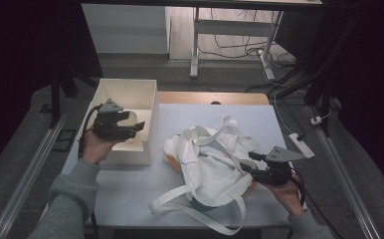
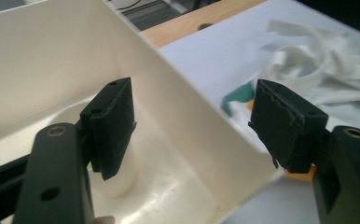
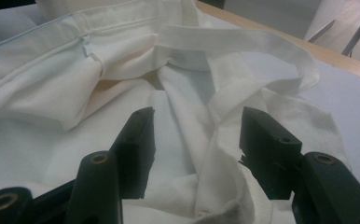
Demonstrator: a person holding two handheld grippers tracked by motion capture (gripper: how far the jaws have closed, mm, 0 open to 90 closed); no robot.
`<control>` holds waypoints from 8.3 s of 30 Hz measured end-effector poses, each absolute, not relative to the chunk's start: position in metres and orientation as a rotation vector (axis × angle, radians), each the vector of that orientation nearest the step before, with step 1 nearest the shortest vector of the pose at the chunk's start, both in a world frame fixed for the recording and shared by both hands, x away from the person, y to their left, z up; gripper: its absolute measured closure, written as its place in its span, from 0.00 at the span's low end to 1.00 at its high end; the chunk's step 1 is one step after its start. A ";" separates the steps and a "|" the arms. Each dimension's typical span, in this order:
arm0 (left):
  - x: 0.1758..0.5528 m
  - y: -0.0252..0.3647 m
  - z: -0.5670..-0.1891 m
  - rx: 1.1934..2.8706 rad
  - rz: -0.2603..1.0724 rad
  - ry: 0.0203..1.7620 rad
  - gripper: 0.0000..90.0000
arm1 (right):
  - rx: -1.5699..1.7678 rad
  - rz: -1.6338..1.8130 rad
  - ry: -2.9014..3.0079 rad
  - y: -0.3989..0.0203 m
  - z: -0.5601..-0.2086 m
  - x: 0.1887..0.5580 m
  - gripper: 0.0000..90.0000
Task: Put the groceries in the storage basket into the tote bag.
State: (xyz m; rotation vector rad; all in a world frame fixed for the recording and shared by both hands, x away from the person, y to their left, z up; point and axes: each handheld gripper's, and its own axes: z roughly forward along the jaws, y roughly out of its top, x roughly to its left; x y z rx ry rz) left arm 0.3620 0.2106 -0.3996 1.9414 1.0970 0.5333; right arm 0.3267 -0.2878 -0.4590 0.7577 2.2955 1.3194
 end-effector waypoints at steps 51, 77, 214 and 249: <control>0.430 0.235 -0.466 2.052 0.484 1.435 0.04 | 0.795 1.311 2.301 -0.298 -0.466 0.320 0.49; 0.452 0.230 -0.468 2.107 0.462 1.410 0.22 | 0.811 1.298 2.305 -0.300 -0.469 0.322 0.49; 0.373 0.018 -0.423 2.120 0.145 0.652 0.22 | 0.837 1.266 2.289 -0.301 -0.479 0.325 0.47; 0.381 -0.018 -0.457 2.318 0.130 0.618 0.22 | 0.836 1.260 2.294 -0.301 -0.480 0.325 0.47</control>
